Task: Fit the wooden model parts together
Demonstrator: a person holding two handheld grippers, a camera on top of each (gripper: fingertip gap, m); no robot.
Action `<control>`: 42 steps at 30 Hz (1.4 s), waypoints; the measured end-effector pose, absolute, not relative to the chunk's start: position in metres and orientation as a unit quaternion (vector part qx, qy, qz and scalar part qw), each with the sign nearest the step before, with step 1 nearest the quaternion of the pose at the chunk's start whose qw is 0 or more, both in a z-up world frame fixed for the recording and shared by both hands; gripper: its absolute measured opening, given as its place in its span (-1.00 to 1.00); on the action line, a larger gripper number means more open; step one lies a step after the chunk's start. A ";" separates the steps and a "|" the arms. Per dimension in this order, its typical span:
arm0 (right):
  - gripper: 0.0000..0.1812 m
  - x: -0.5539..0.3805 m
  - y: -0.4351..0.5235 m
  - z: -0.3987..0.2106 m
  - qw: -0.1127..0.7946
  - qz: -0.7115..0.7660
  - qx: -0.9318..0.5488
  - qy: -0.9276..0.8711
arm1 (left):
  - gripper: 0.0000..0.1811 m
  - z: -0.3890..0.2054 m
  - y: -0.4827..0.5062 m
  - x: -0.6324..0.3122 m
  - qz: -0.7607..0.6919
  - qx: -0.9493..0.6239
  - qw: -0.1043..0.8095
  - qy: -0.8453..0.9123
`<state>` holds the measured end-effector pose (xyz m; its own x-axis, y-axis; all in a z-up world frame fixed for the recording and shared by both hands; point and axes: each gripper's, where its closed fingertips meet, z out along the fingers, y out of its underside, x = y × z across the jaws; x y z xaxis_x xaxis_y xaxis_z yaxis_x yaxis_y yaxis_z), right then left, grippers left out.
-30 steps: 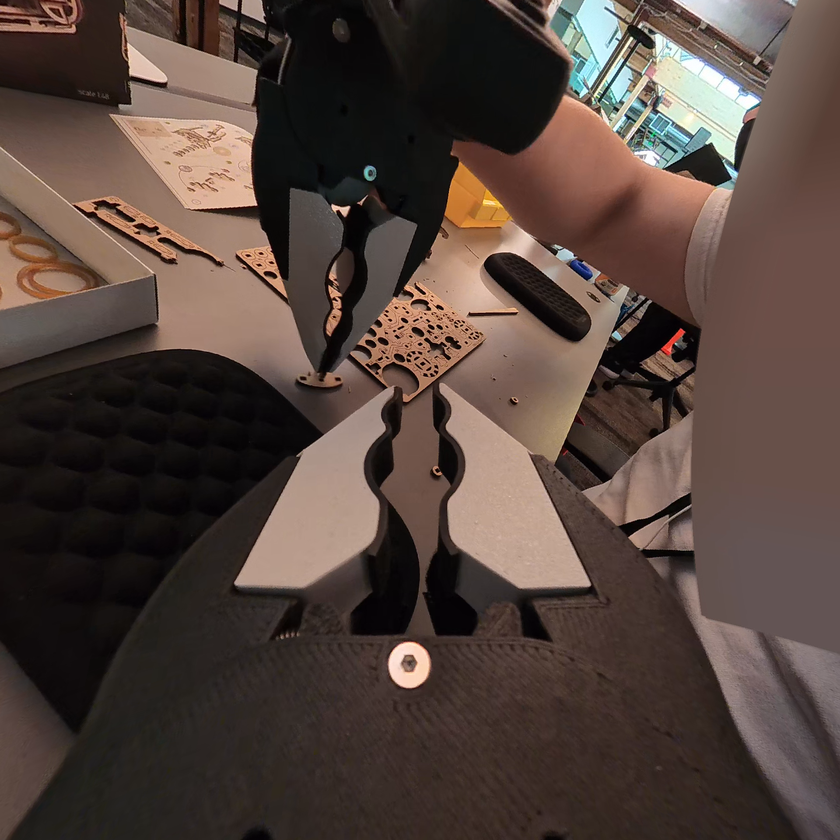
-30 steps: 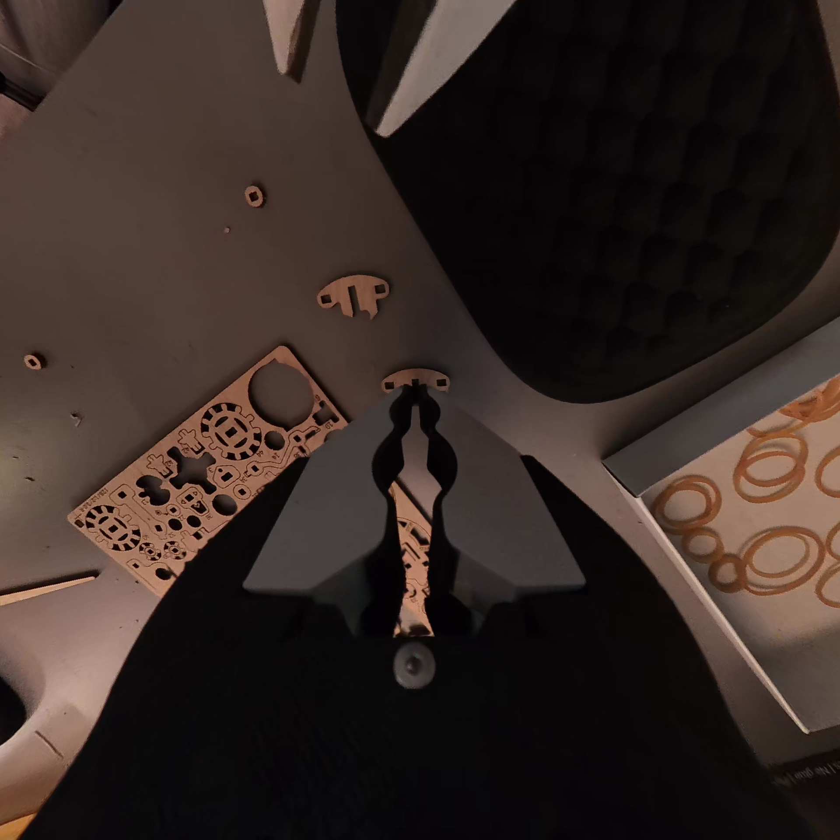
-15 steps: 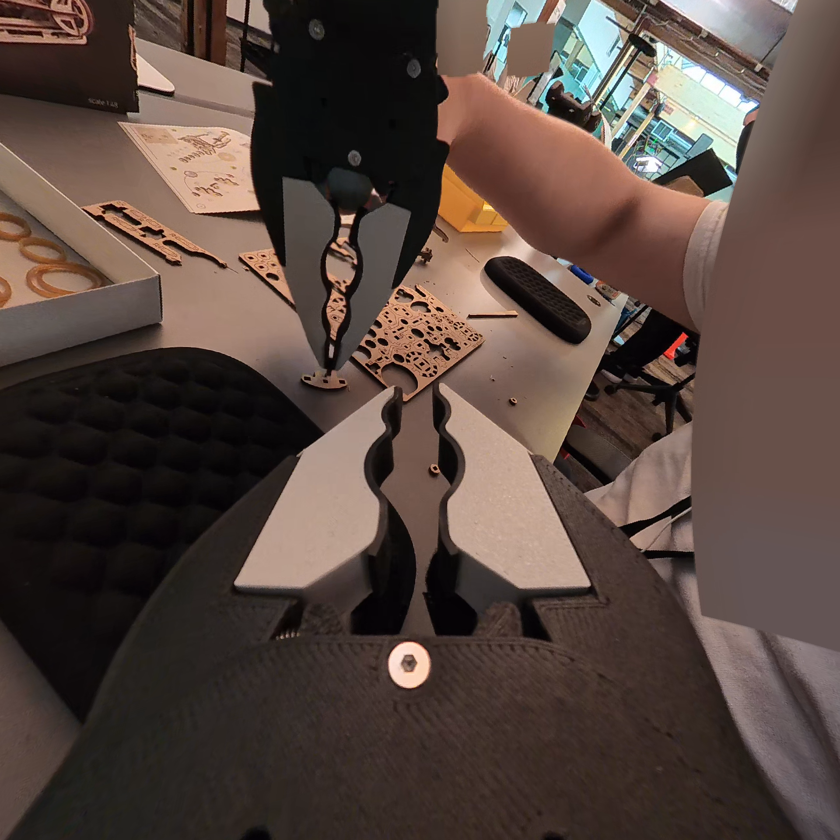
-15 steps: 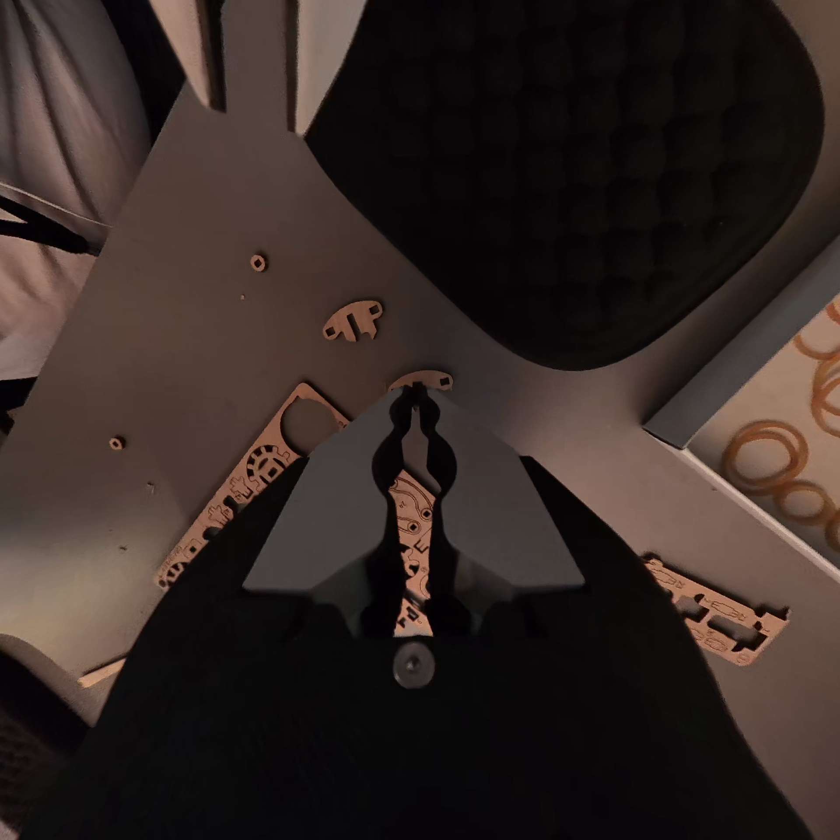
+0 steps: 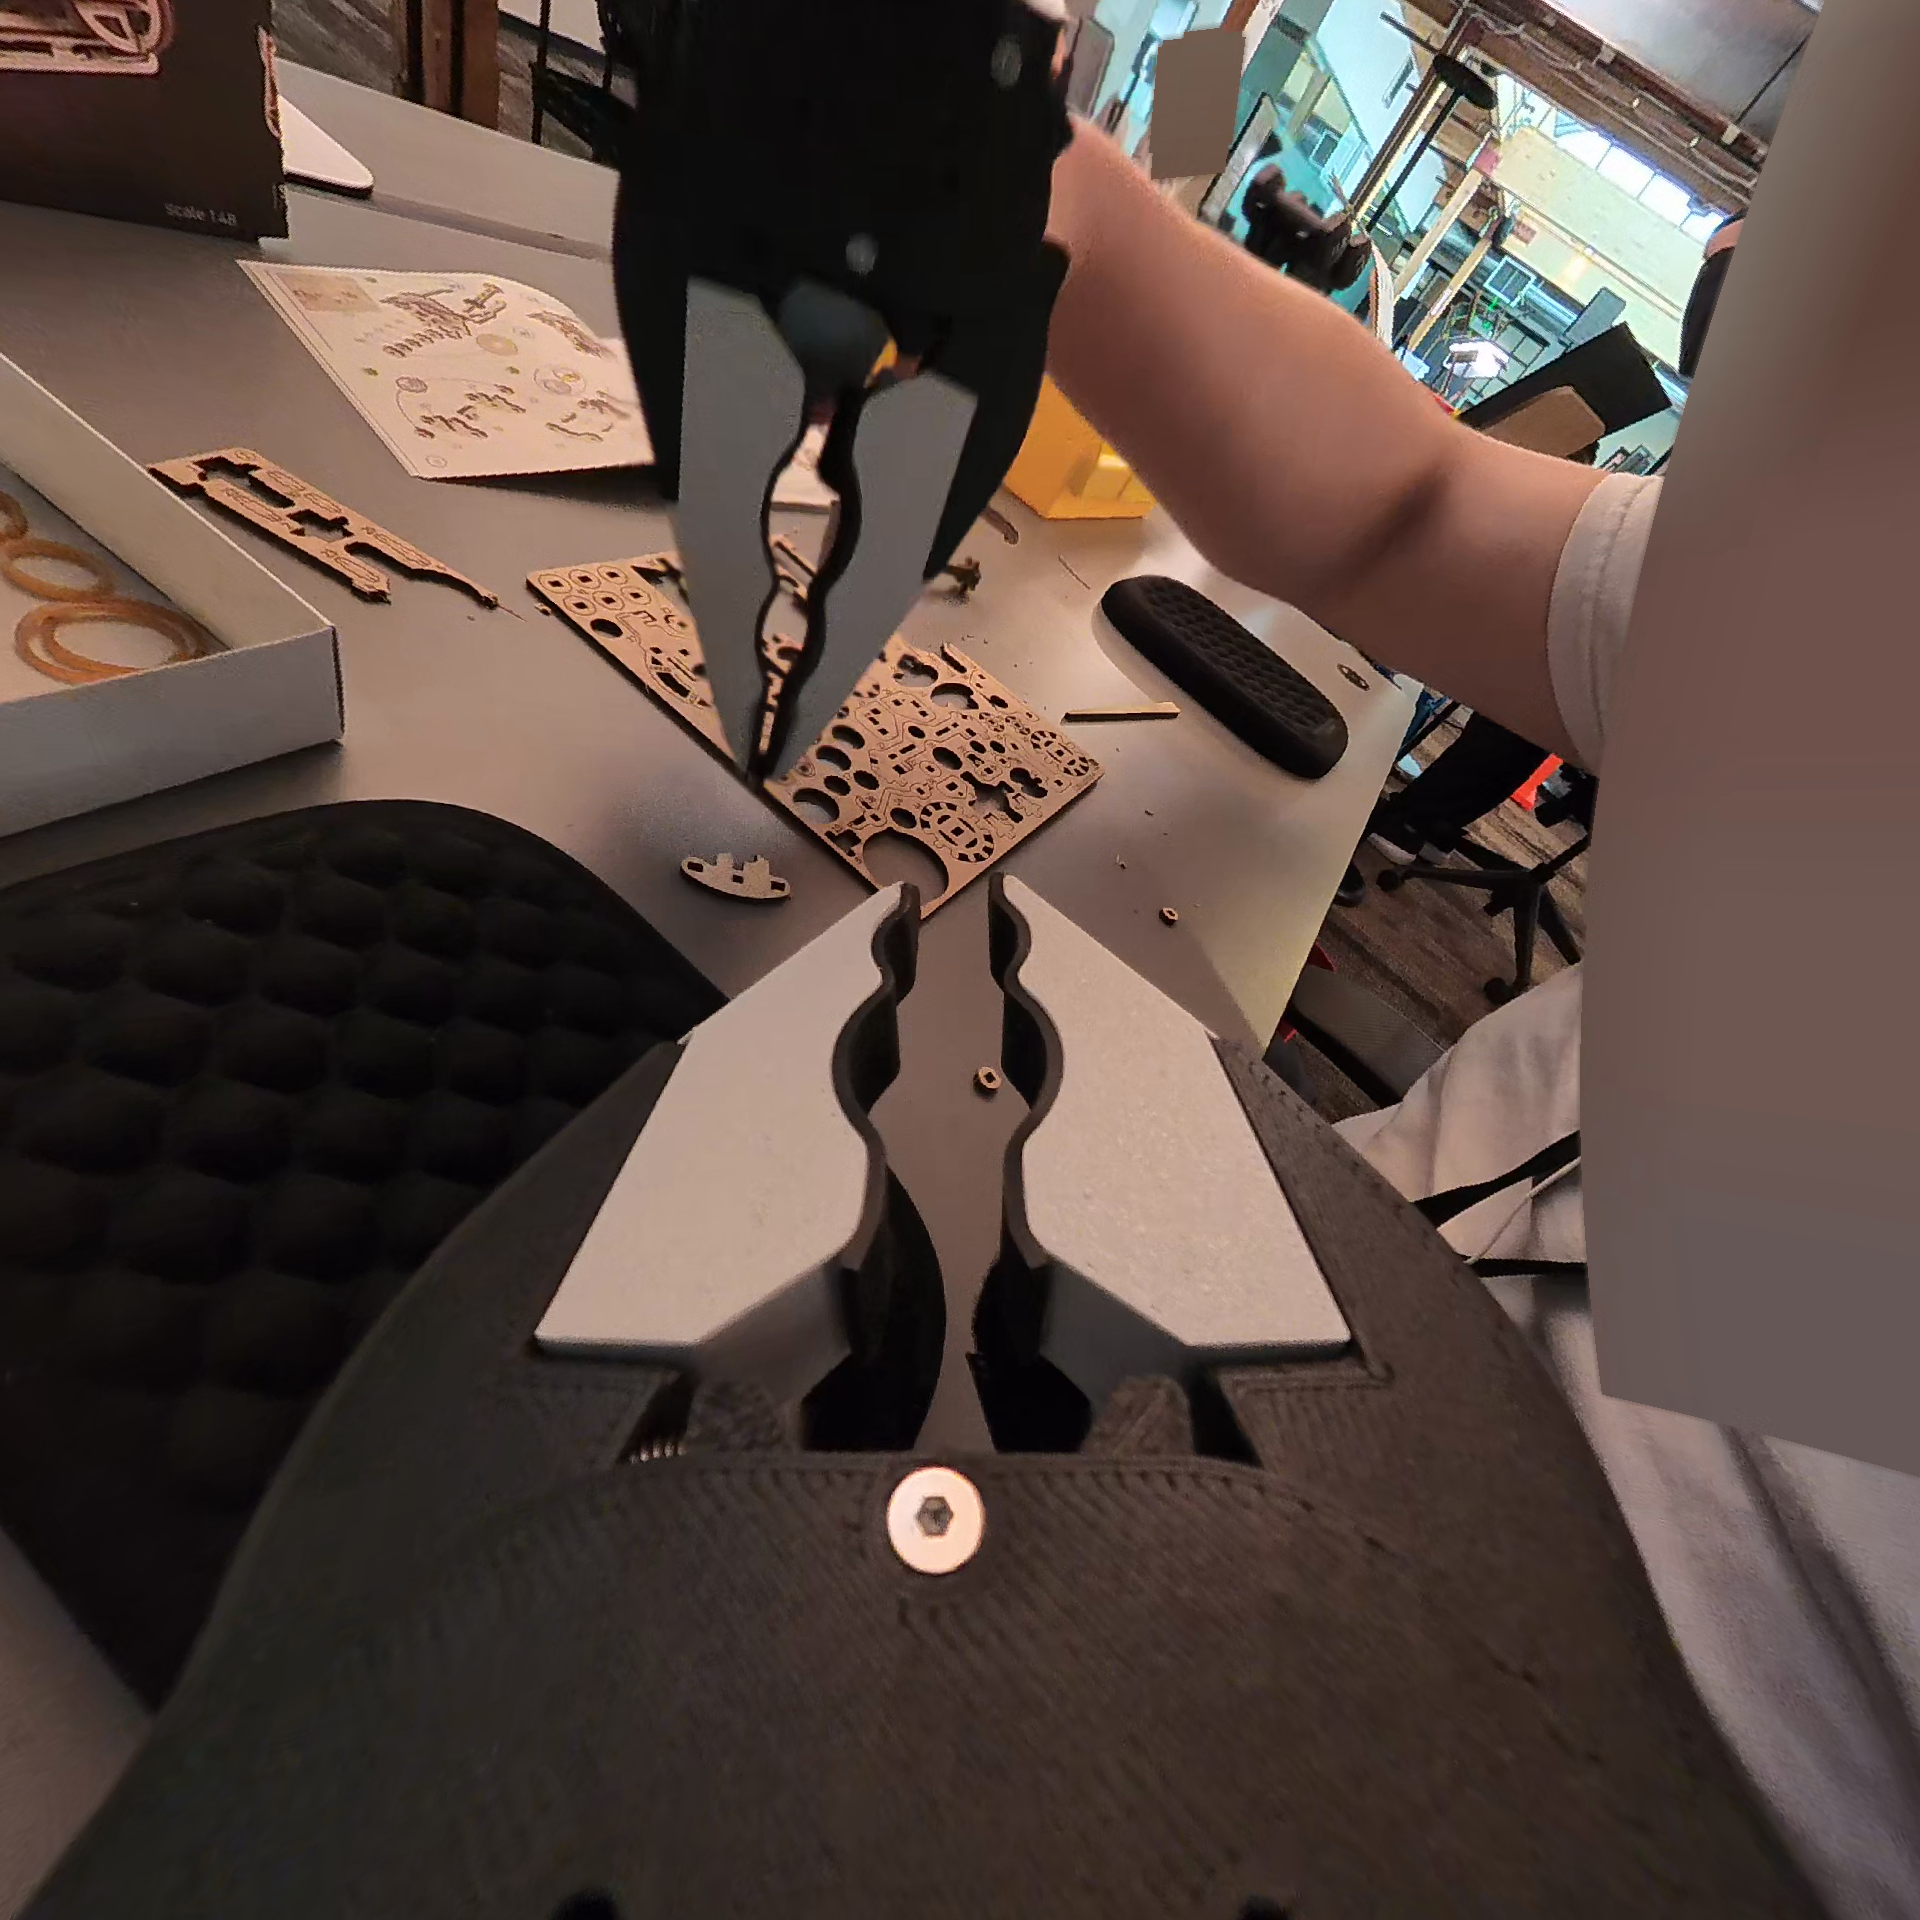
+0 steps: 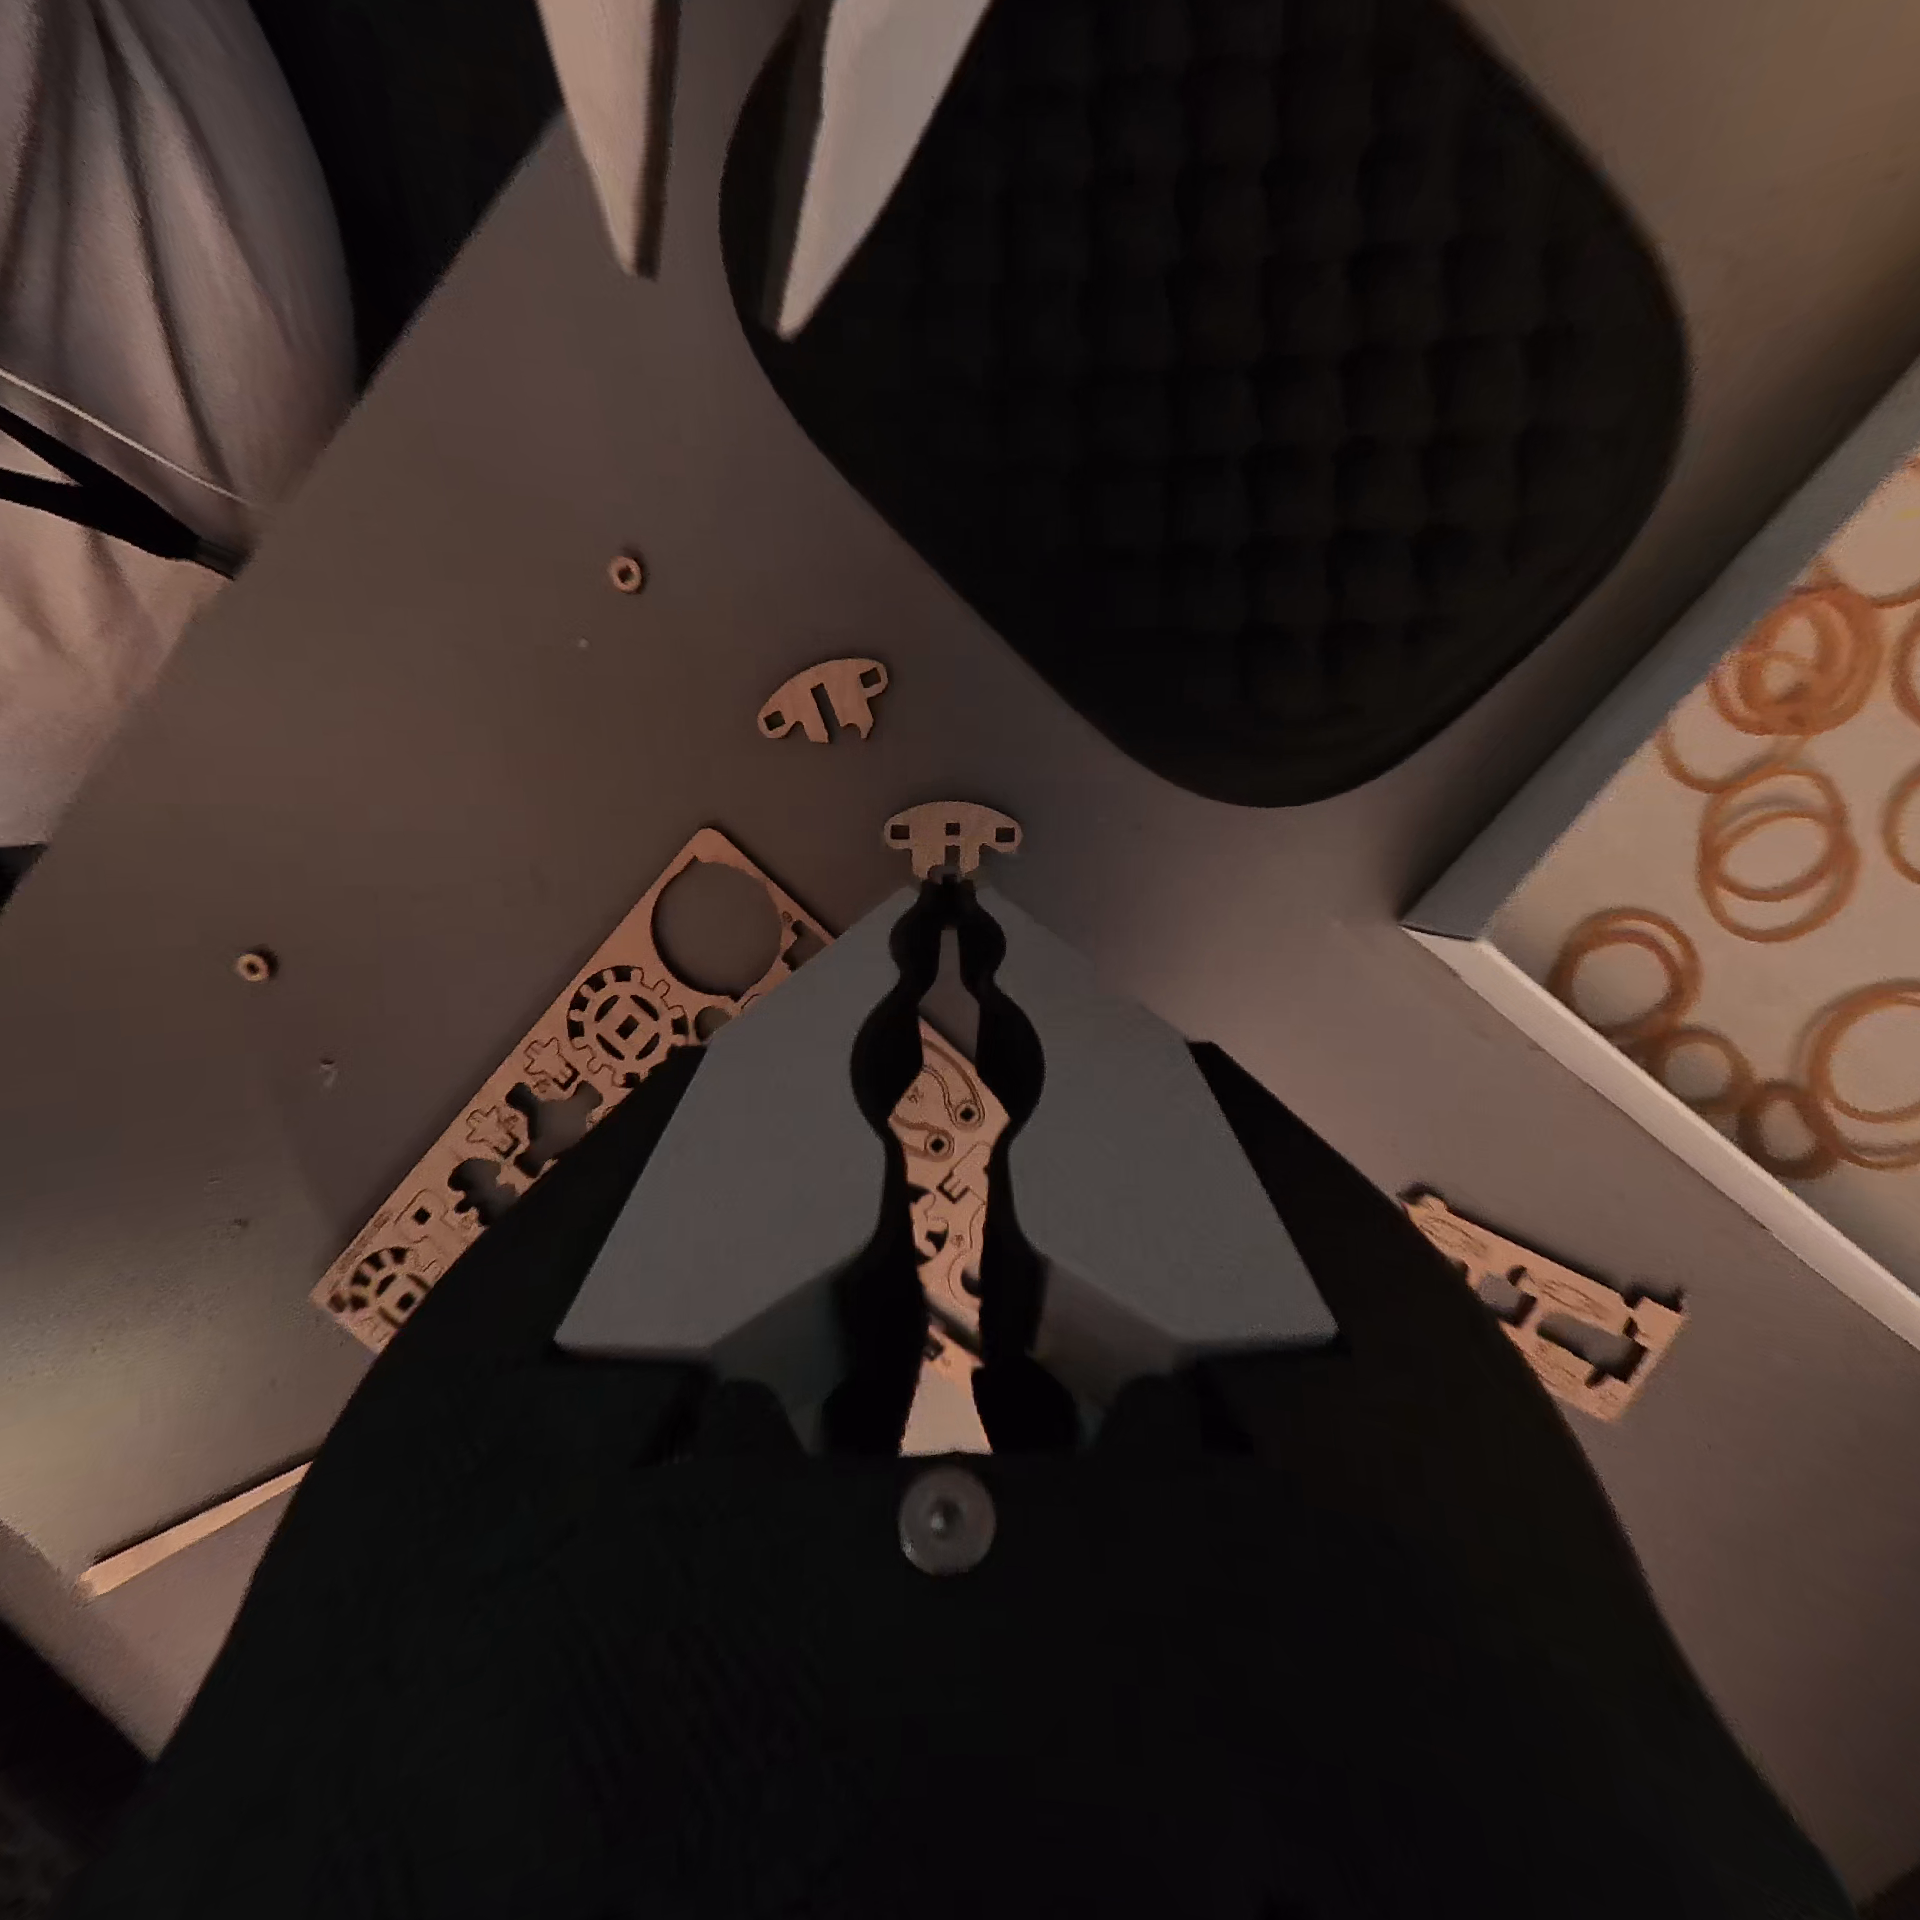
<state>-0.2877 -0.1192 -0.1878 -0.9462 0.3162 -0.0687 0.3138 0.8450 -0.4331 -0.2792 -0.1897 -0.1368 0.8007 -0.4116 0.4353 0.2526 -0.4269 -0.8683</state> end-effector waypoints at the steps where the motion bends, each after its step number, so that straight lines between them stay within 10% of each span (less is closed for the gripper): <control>1: -0.99 -0.288 -0.117 -0.179 0.007 0.230 -0.165 -0.959 | -0.86 -0.137 -0.189 -0.280 -0.312 -0.785 0.533 0.051; 13: -0.99 -0.296 -0.096 -0.068 0.025 0.214 -0.207 -0.954 | -0.87 -0.121 -0.183 -0.302 -0.292 -0.780 0.551 0.047; 42: -0.99 -0.281 -0.118 -0.151 0.020 0.206 -0.276 -0.939 | -0.86 -0.118 -0.178 -0.304 -0.259 -0.779 0.571 0.030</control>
<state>-0.2809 -0.1176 -0.1510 -0.8468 0.5264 -0.0759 0.5097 0.7626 -0.3983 -0.3045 -0.1778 -0.1183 0.8643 -0.3423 0.3686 0.2485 -0.3466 -0.9045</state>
